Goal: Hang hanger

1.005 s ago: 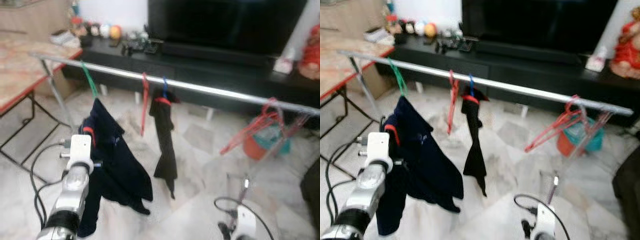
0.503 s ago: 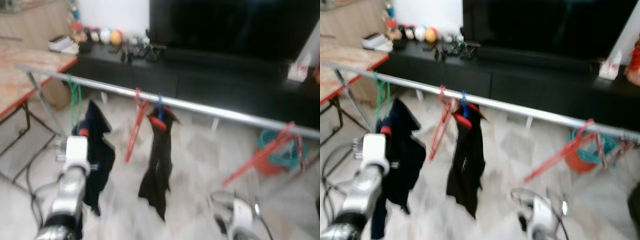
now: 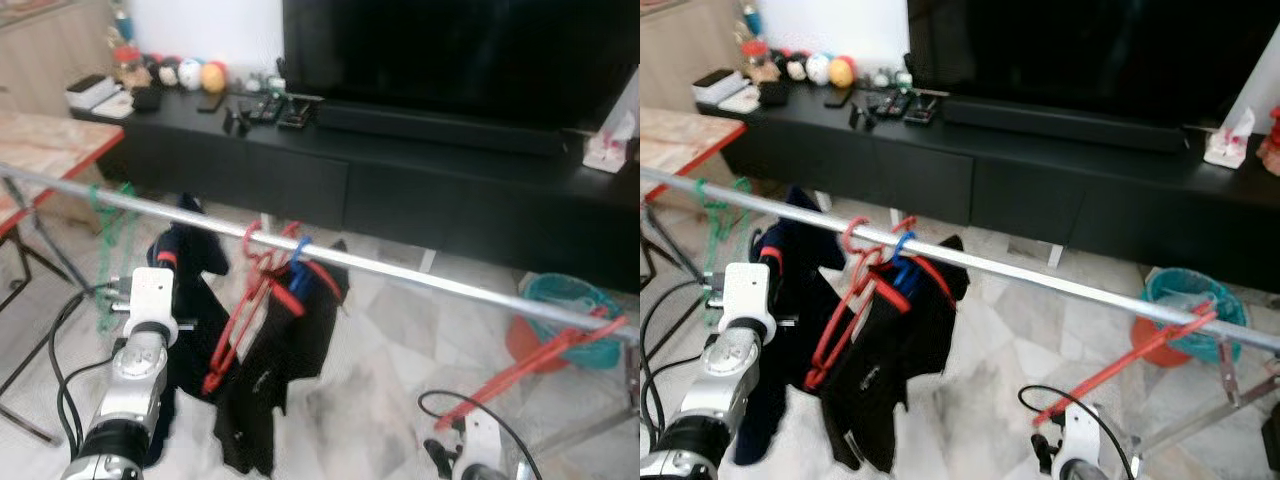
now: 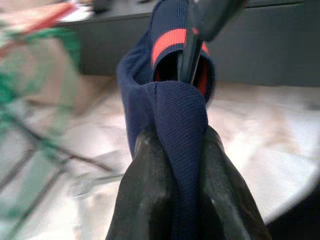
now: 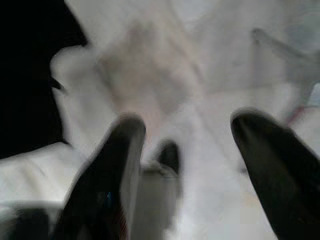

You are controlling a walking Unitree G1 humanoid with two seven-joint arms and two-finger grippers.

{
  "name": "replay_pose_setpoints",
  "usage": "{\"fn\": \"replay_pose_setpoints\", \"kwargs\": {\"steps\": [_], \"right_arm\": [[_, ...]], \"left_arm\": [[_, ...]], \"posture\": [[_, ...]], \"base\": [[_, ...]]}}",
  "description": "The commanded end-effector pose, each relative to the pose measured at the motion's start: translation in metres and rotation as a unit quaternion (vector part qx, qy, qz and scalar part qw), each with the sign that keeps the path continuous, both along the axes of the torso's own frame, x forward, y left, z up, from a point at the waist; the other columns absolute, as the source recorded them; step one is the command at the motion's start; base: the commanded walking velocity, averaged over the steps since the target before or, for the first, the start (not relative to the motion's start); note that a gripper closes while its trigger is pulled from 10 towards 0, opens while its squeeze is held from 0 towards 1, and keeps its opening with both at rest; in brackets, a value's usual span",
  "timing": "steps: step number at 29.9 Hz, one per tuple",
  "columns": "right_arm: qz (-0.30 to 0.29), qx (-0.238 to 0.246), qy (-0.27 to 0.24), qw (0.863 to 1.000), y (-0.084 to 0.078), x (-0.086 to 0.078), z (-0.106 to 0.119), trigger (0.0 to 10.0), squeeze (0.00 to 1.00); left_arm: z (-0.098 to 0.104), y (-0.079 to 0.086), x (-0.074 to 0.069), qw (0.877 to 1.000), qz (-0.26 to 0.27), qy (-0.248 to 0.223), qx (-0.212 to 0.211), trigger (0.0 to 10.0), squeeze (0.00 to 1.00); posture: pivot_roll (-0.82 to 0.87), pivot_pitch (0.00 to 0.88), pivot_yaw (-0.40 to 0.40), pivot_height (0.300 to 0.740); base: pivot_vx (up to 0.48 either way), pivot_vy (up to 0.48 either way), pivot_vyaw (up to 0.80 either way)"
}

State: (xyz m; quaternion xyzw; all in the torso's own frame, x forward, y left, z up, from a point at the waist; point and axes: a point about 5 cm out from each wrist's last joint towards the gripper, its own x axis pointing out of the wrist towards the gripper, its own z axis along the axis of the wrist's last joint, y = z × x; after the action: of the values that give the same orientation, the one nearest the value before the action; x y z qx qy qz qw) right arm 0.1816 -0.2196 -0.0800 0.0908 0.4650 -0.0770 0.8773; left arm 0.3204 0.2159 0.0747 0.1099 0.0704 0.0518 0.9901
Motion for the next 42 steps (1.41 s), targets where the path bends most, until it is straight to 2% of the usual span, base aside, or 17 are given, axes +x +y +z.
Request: {"fn": "replay_pose_setpoints", "kwargs": {"steps": [1, 9, 16, 22, 28, 32, 36, 37, 41, 42], "right_arm": [[0.006, 0.003, -0.002, 1.000, 0.004, 0.002, 0.000, 10.0, 0.00], [0.013, 0.002, 0.000, 1.000, 0.004, 0.002, 0.000, 10.0, 0.00], [0.019, 0.002, 0.000, 1.000, 0.004, 0.002, 0.000, 10.0, 0.00], [0.020, 0.001, -0.001, 1.000, 0.004, 0.003, 0.001, 10.0, 0.00], [0.019, 0.000, -0.002, 1.000, 0.003, 0.003, 0.001, 10.0, 0.00], [0.020, 0.000, -0.002, 1.000, 0.003, 0.004, 0.001, 10.0, 0.00], [0.020, 0.000, -0.002, 1.000, 0.003, 0.004, 0.001, 10.0, 0.00], [0.020, 0.000, -0.002, 1.000, 0.003, 0.004, 0.001, 10.0, 0.00], [0.020, 0.000, -0.001, 1.000, 0.003, 0.004, 0.001, 10.0, 0.00], [0.020, 0.001, -0.001, 1.000, 0.003, 0.004, 0.001, 10.0, 0.00]], "left_arm": [[0.009, 0.010, 0.002, 1.000, 0.001, -0.017, 0.010, 10.0, 0.00], [0.009, 0.013, 0.004, 0.999, -0.038, 0.005, 0.021, 10.0, 0.00], [0.013, 0.005, 0.009, 0.998, -0.061, -0.010, 0.017, 10.0, 0.00], [0.013, 0.003, 0.019, 0.999, -0.039, -0.008, 0.014, 10.0, 0.00], [0.029, -0.002, 0.036, 0.999, -0.021, -0.024, -0.003, 10.0, 0.00], [0.040, 0.002, 0.045, 0.999, 0.003, -0.035, -0.016, 10.0, 0.00], [0.041, 0.007, 0.048, 0.999, 0.018, -0.022, -0.018, 10.0, 0.00], [0.035, 0.008, 0.047, 0.999, 0.021, 0.009, -0.033, 10.0, 0.00], [0.019, 0.016, 0.039, 0.996, 0.043, 0.044, -0.069, 10.0, 0.00], [0.017, 0.017, 0.038, 0.996, 0.043, 0.048, -0.059, 10.0, 0.00]], "posture": [[0.05, 0.000, -0.010, 0.740], [0.05, 0.000, -0.013, 0.740], [0.05, 0.000, -0.017, 0.740], [0.04, 0.000, -0.019, 0.740], [0.04, 0.000, -0.024, 0.740], [0.03, 0.000, -0.023, 0.740], [0.03, 0.000, -0.023, 0.740], [0.03, 0.000, -0.023, 0.740], [0.02, 0.000, -0.019, 0.740], [0.02, 0.000, -0.019, 0.740]], "base": [[0.000, 0.000, 0.00], [0.000, 0.000, 0.00], [0.000, 0.000, 0.00], [0.000, 0.000, 0.00], [0.000, 0.000, 0.00], [0.000, 0.000, 0.00], [0.000, 0.000, 0.00], [0.000, 0.000, 0.00], [0.000, 0.000, 0.00], [0.000, 0.000, 0.00]]}}
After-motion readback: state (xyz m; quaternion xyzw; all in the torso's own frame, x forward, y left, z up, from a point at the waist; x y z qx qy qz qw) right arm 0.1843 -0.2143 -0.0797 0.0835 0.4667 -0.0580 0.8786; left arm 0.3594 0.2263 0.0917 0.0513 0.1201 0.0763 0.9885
